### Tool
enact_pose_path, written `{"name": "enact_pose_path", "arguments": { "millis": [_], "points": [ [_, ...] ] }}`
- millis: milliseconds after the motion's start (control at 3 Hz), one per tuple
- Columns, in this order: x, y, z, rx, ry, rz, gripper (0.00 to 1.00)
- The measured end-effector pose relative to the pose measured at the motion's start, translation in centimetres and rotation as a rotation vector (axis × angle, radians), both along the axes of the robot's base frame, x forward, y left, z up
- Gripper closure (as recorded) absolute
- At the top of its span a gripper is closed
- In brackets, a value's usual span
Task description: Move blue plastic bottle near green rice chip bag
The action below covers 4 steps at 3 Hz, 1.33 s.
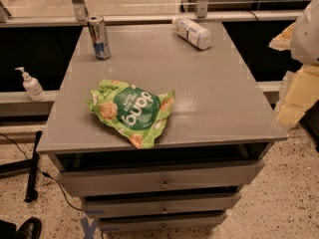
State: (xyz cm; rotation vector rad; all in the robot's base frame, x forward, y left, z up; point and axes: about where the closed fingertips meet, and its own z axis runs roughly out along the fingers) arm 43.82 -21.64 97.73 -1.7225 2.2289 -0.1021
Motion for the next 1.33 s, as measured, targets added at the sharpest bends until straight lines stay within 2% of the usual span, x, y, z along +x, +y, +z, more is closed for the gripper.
{"name": "enact_pose_path", "arguments": {
  "millis": [333, 667, 1000, 1333],
  "points": [
    [0.0, 0.0, 0.0, 0.000, 0.000, 0.000, 0.00],
    [1.5, 0.6, -1.8, 0.043, -0.016, 0.007, 0.00],
    [7.0, 2.3, -3.7, 0.151, -0.096, 0.014, 0.00],
    [13.8, 3.0, -3.7, 0.249, -0.214, -0.010, 0.00]
  ]
}}
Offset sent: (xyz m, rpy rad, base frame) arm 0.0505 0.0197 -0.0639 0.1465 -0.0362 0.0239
